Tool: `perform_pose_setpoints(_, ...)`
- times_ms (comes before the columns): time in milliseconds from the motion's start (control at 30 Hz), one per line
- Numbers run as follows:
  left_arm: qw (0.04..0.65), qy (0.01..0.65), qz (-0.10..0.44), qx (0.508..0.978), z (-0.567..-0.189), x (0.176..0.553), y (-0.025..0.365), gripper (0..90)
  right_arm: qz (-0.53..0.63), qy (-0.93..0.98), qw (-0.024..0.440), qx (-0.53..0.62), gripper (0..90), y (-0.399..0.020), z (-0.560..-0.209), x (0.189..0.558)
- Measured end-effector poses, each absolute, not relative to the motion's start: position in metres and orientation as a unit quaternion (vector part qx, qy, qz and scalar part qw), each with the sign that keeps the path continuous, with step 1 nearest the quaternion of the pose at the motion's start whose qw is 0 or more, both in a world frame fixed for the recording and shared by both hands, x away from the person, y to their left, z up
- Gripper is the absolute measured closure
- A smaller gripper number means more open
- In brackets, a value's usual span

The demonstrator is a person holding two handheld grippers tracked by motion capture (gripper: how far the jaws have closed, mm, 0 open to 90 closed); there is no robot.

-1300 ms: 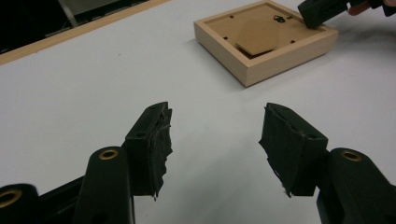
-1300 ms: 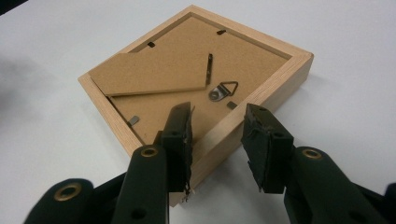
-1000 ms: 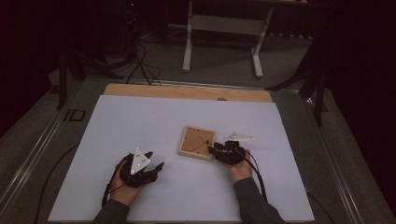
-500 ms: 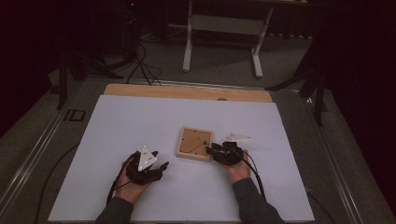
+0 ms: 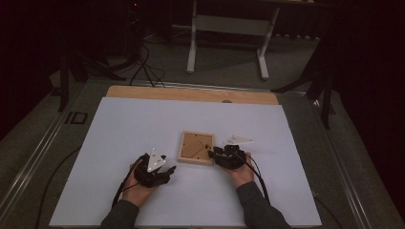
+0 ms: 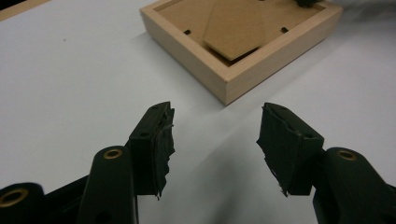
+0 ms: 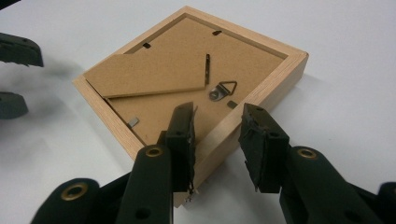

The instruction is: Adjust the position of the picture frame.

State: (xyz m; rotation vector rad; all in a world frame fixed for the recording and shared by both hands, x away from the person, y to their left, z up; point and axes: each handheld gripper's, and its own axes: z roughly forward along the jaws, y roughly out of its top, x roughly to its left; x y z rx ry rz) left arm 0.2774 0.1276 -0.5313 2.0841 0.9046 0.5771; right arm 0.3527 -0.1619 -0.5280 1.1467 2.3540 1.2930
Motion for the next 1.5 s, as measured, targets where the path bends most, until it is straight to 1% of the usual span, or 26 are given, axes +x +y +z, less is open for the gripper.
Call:
perform_pose_setpoints(300, 0.388, 0.361, 0.205, 0.823, -0.536, 0.281, 0.124, 44.6, 0.44, 0.804, 0.11, 0.384, 65.6, -0.158, -0.528, 0.351)
perform_pose_setpoints(533, 0.387, 0.351, 0.198, 0.829, -0.538, 0.281, 0.12, 47.5, 0.438, 0.808, 0.109, 0.377, 65.8, -0.152, -0.528, 0.349)
perform_pose_setpoints(733, 0.376, 0.349, 0.201, 0.835, -0.54, 0.282, 0.117, 49.8, 0.438, 0.811, 0.106, 0.372, 66.0, -0.148, -0.527, 0.349)
perform_pose_setpoints(900, 0.37, 0.346, 0.204, 0.837, -0.541, 0.282, 0.117, 54.3, 0.436, 0.815, 0.105, 0.367, 66.8, -0.145, -0.527, 0.348)
perform_pose_setpoints(1100, 0.364, 0.35, 0.205, 0.838, -0.542, 0.283, 0.117, 57.4, 0.436, 0.817, 0.105, 0.363, 67.1, -0.143, -0.526, 0.347)
perform_pose_setpoints(1500, 0.357, 0.36, 0.212, 0.836, -0.543, 0.283, 0.117, 60.6, 0.434, 0.821, 0.109, 0.356, 67.8, -0.14, -0.526, 0.345)
